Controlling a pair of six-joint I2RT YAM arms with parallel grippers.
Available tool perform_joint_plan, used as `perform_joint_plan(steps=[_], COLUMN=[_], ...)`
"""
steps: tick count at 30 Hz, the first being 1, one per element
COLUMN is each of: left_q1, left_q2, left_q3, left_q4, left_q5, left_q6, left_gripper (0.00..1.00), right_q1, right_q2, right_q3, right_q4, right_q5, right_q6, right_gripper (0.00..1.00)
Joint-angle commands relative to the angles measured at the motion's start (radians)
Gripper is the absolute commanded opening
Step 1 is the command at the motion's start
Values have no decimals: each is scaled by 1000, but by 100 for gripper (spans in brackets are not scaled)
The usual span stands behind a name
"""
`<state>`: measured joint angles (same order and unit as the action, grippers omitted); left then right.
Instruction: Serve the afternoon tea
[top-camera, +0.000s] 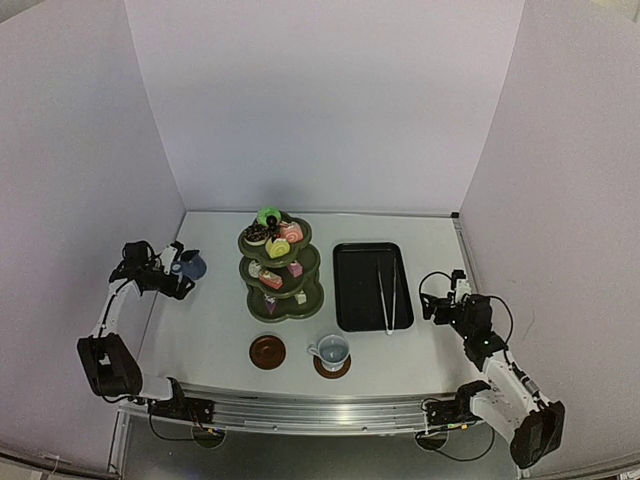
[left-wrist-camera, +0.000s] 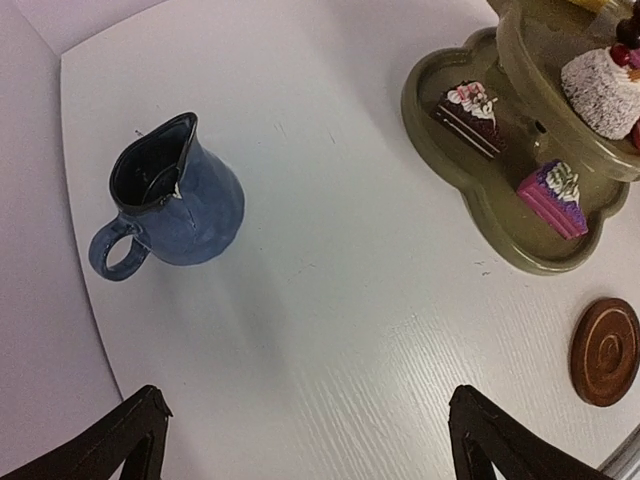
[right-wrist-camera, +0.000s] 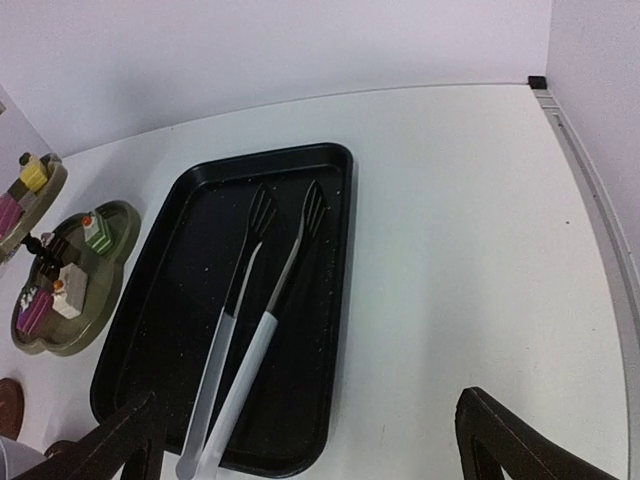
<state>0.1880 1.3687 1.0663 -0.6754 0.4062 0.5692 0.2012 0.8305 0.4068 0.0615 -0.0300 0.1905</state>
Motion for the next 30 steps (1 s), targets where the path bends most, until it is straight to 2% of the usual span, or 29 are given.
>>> perform_joint_plan(steps=[1,5,11,18,24,30], left_q1=[49,61,72,87,102,107], left_q2=[158,305,437,564,641,720], left_q3=[161,332,427,546,584,674], left_q4=[-17,-172,-183,-211,-252,-235], left_q5=[59,32,1,25,-14,-23], left_q6=[281,533,745,770,864,833], left_gripper=[95,89,88,85,85,85], right_q1=[-2,-2,-3,-2,-2,-2], right_q2=[50,106,154,168,185,238], right_q3=[24,85,130,130,140,166], right_q4=[172,168,165,165,166,166], right_q5=[-149,-177,-206,-179,-177,-211], right_q6=[-10,-36,-88,-88,-70,-53], right_gripper=[98,98,98,98,98,98])
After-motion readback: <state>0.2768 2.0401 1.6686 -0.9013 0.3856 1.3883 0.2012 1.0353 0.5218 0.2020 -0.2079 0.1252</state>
